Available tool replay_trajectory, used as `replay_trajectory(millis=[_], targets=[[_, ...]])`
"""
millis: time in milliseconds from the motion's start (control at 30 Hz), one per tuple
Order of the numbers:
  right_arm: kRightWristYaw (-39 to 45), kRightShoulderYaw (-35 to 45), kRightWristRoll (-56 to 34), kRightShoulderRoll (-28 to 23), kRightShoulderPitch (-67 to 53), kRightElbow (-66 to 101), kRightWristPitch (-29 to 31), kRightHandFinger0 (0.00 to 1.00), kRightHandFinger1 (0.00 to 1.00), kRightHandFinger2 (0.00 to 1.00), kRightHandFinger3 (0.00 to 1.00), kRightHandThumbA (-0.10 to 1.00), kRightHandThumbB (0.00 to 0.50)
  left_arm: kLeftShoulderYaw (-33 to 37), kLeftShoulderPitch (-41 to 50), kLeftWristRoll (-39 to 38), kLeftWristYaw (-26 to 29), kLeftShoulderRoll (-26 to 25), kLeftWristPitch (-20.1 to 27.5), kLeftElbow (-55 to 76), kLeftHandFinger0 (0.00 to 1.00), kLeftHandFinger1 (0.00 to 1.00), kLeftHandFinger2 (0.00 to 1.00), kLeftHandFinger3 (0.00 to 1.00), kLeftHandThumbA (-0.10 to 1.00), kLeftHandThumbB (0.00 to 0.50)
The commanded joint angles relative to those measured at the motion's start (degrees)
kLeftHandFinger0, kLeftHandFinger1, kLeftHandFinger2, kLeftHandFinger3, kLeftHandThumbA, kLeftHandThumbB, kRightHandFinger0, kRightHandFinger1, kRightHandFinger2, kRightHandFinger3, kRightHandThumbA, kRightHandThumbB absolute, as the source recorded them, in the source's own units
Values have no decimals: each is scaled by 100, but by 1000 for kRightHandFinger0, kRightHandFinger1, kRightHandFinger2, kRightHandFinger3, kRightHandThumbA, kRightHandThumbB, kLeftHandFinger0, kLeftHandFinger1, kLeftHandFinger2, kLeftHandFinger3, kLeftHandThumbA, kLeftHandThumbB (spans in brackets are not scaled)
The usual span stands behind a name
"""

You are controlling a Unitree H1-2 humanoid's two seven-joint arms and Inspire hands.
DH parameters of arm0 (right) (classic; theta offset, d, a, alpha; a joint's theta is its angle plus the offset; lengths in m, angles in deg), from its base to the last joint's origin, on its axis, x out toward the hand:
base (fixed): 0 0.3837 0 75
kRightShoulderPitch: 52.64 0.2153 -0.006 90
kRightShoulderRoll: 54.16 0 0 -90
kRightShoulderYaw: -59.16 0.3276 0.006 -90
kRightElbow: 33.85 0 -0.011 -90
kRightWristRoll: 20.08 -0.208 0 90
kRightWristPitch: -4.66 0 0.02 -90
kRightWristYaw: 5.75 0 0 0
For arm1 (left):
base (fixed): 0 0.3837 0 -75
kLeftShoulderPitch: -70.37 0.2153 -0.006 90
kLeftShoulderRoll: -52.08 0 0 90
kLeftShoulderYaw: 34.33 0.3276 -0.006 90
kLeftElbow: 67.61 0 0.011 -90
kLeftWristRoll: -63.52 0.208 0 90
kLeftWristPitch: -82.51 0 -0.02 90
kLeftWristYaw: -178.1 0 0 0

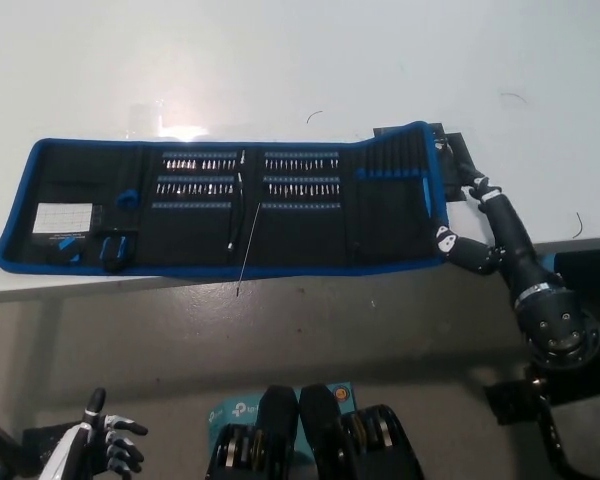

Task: The robot uses its right hand to lift an edge of the toolkit kept in middle of the desk and make one fold in it

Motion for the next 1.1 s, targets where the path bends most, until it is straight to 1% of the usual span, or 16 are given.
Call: replay_trajectory(millis=[0, 167, 200, 267, 367, 400, 433, 467, 567, 667, 733, 800, 833, 900, 967, 1067], targets=[[-547, 163, 65, 219, -15, -73, 379, 1000, 1000, 1000, 1000, 386, 332, -36, 11, -102, -83, 2, 185, 67, 337, 321, 284, 408, 1000, 500], [-937, 408, -75, 560, -230, -293, 689, 1000, 1000, 1000, 1000, 292, 319, -32, 31, -137, -97, 83, 280, -28, 334, 325, 301, 408, 1000, 500], [-951, 432, -79, 569, -230, -310, 719, 1000, 1000, 1000, 1000, 290, 319, -30, 24, -145, -94, 107, 280, -41, 332, 327, 304, 409, 1000, 500], [-1013, 545, -165, 702, -348, -325, 838, 1000, 1000, 1000, 1000, 253, 303, -37, 28, -139, -85, 119, 276, -17, 304, 312, 288, 396, 1000, 500], [-992, 559, -167, 801, -413, -385, 853, 1000, 1000, 1000, 1000, 251, 277, -67, 5, -180, -99, 119, 229, -19, 326, 307, 280, 385, 1000, 500], [-966, 492, -91, 826, -384, -409, 749, 1000, 1000, 1000, 1000, 294, 297, -56, 0, -169, -111, 114, 252, -39, 338, 300, 279, 379, 1000, 500], [-970, 495, -90, 826, -390, -409, 753, 1000, 1000, 1000, 1000, 295, 296, -53, -1, -168, -114, 114, 253, -45, 340, 300, 279, 380, 1000, 500], [-1029, 378, 25, 883, -308, -514, 805, 1000, 1000, 1000, 1000, 269, 310, -60, -2, -177, -105, 129, 244, -43, 302, 298, 275, 389, 1000, 500], [-1017, 189, 178, 927, -179, -617, 732, 1000, 1000, 1000, 1000, 319, 325, -61, 4, -157, -73, 145, 221, -17, 348, 328, 293, 386, 1000, 500], [-1025, 46, 200, 1064, -114, -637, 737, 1000, 1000, 1000, 1000, 315, 339, -47, 95, -129, -59, 151, 178, 88, 329, 317, 285, 378, 1000, 500], [-1047, -102, 313, 1134, 22, -650, 650, 1000, 1000, 1000, 1000, 324, 340, -45, 60, -111, -61, 131, 187, 56, 310, 306, 270, 370, 1000, 500], [-1061, -143, 262, 1190, 105, -688, 716, 1000, 1000, 1000, 1000, 285, 322, -49, 14, -120, -93, 94, 233, 20, 257, 279, 253, 371, 1000, 500], [-1048, -146, 207, 1195, 134, -722, 772, 1000, 1000, 1000, 1000, 277, 317, -26, -1, -107, -127, 57, 208, 17, 281, 293, 271, 416, 1000, 500], [-1015, -184, 173, 1234, 207, -749, 760, 1000, 1000, 1000, 1000, 267, 318, -29, -7, -132, -162, 30, 166, 64, 299, 307, 290, 417, 1000, 500], [-968, -195, 134, 1268, 238, -750, 762, 1000, 1000, 1000, 1000, 242, 309, -34, -22, -109, -149, 21, 149, 82, 283, 298, 286, 419, 1000, 500], [-933, -272, 160, 1332, 321, -785, 673, 1000, 1000, 1000, 1000, 247, 316, -46, -68, -113, -173, -9, 193, 5, 263, 294, 282, 417, 1000, 500]])
